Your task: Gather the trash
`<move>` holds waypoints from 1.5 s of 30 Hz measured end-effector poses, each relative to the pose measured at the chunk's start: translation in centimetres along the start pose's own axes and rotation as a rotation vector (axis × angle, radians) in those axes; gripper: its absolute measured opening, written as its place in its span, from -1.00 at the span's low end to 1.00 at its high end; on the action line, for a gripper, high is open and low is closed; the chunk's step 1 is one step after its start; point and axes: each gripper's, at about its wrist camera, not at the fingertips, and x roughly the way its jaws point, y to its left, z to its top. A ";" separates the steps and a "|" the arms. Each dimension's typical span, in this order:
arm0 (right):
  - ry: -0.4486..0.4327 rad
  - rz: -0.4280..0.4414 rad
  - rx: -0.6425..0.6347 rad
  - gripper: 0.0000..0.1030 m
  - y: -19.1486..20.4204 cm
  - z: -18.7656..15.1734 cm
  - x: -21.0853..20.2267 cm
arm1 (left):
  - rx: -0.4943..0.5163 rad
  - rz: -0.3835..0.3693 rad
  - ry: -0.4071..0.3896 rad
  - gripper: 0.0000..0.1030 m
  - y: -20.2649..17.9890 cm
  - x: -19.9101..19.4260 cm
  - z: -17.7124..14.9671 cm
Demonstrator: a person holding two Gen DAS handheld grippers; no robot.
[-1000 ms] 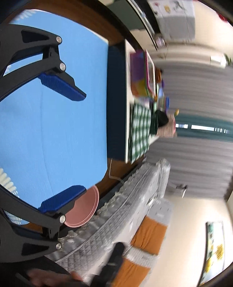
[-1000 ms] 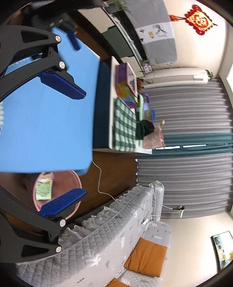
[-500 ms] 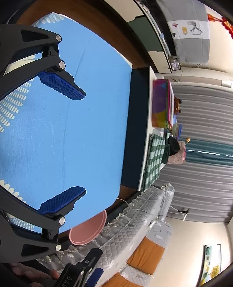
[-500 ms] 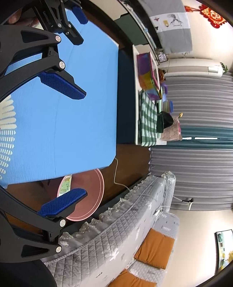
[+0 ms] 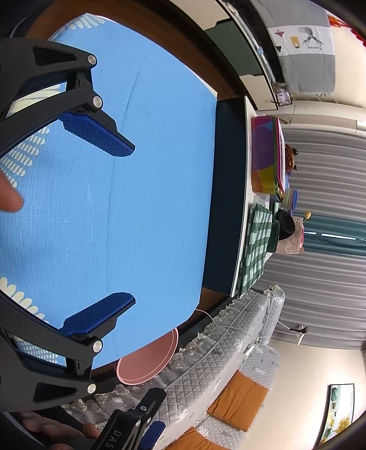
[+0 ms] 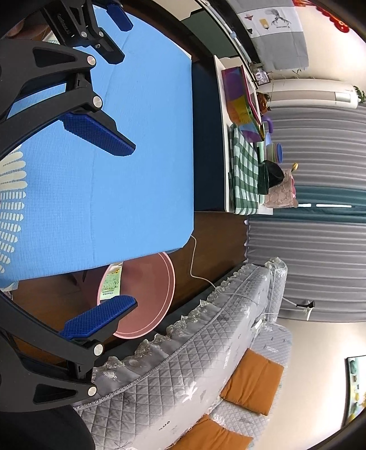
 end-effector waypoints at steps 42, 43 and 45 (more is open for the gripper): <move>-0.010 -0.008 -0.005 0.90 0.0 0.1 -0.3 | -0.009 -0.006 -0.014 0.84 0.1 -0.1 0.5; -0.010 -0.008 -0.005 0.90 0.0 0.1 -0.3 | -0.008 -0.006 -0.015 0.84 0.1 -0.1 0.5; -0.009 -0.009 -0.006 0.90 0.0 0.0 -0.3 | -0.009 -0.006 -0.015 0.84 0.1 -0.1 0.5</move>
